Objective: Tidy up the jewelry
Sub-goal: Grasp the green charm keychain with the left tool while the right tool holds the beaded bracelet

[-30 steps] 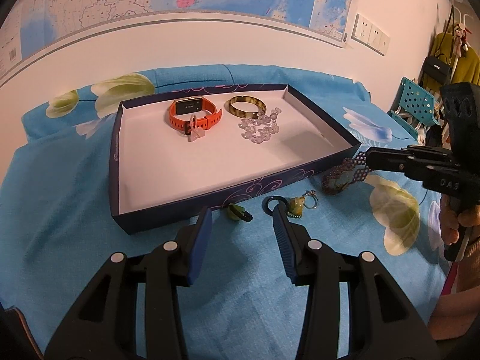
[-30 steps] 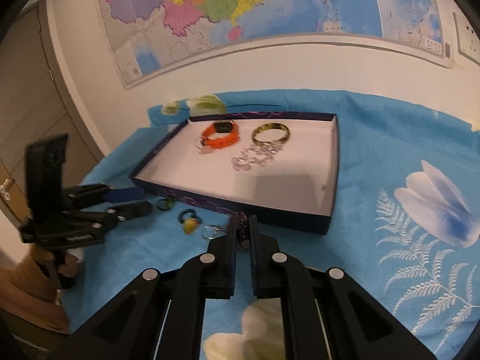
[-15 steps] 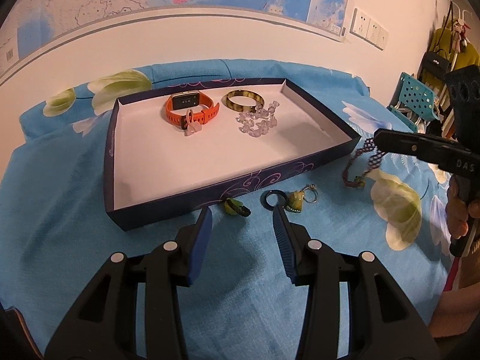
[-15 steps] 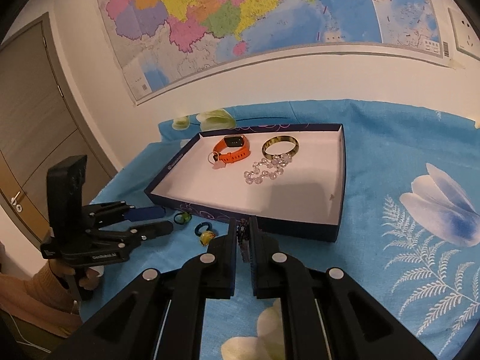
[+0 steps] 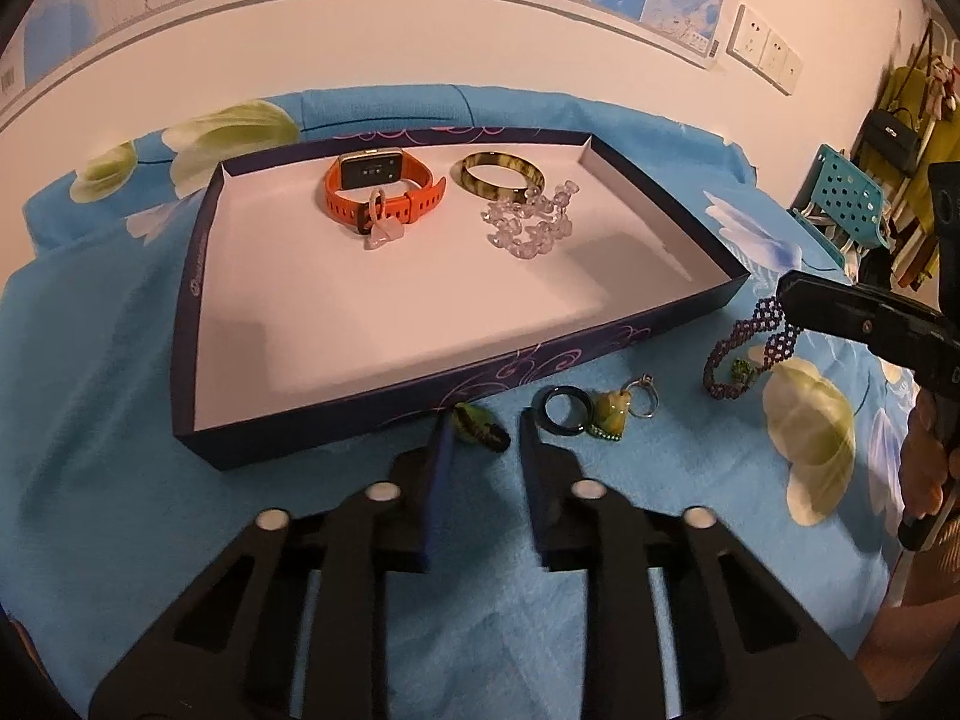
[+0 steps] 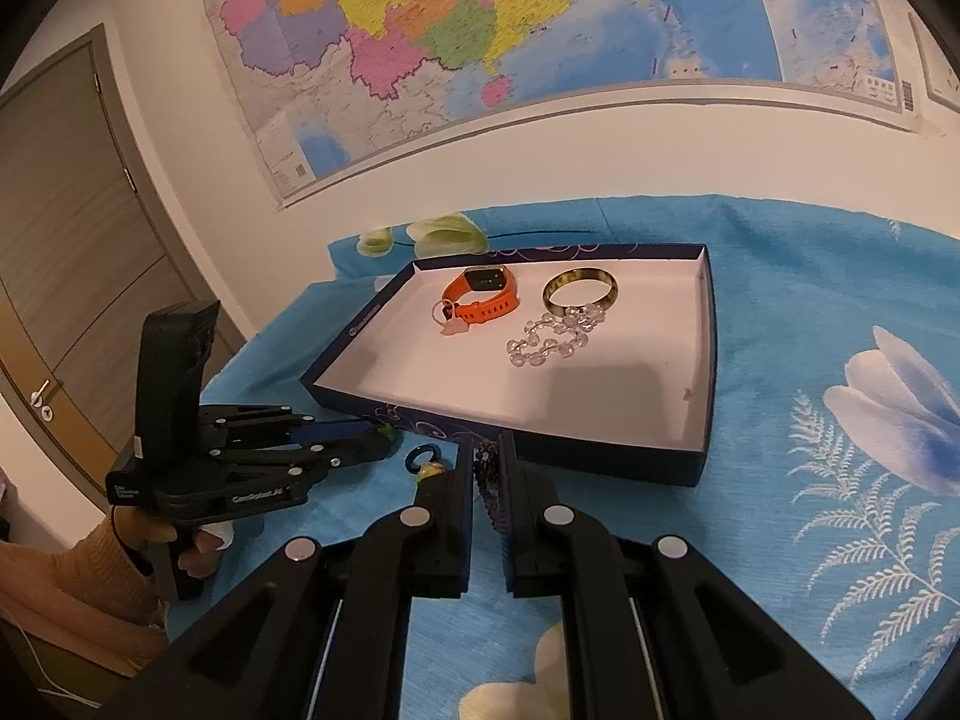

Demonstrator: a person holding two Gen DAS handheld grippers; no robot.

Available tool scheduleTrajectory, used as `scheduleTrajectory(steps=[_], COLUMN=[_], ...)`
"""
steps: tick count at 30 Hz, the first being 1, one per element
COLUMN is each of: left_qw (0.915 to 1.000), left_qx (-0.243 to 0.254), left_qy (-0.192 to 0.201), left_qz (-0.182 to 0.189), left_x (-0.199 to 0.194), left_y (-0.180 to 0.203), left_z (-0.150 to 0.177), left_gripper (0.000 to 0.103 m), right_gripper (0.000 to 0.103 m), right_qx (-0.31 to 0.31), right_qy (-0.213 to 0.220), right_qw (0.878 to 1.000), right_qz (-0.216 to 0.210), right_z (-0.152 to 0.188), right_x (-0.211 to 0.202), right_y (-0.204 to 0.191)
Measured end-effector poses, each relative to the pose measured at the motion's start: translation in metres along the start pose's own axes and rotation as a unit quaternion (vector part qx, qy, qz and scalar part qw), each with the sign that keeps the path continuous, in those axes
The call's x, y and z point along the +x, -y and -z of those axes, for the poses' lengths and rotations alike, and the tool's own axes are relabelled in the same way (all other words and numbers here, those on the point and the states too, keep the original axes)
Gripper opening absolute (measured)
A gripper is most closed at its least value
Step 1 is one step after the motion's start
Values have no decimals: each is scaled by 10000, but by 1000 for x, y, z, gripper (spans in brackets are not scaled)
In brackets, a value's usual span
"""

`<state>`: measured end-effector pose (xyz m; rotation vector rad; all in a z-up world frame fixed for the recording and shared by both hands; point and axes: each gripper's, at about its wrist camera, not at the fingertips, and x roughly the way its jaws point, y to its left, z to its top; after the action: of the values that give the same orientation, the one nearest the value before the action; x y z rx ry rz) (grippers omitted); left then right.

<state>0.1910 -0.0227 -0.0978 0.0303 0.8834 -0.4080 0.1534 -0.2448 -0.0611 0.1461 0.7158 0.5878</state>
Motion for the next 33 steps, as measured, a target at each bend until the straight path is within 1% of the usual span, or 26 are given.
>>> scheduleTrajectory(steps=[3,9,16,20,28,33], left_qw=[10000,10000,9999,9997,9998,9994], left_qx=[-8,-5,58,134,127,178], left_qy=[5,58,150,198,152,283], left_qz=[8,-1,64,17,1,-31], left_x=[0,-6,-14,-19,-23,-31], left_y=[1,2,4,6,3,3], left_z=[1,3,6,8,15,13], left_gripper=[15,13,13,13,13,13], right_gripper=[6,6,6,6,6,6], right_qx=[-5,7,-4,-14,-41,-59], right_qy=[-12,29,72,87,116,169], right_qw=[10000,10000,9999,9999,9998,9997], right_qz=[-20,-62,-101,-118,-143,-182], right_z=[0,-2,-2,-3,-5,-9], right_x=[1,1,-3,-4,-4,-4], right_y=[-1,0,-2,-3,-7,-10])
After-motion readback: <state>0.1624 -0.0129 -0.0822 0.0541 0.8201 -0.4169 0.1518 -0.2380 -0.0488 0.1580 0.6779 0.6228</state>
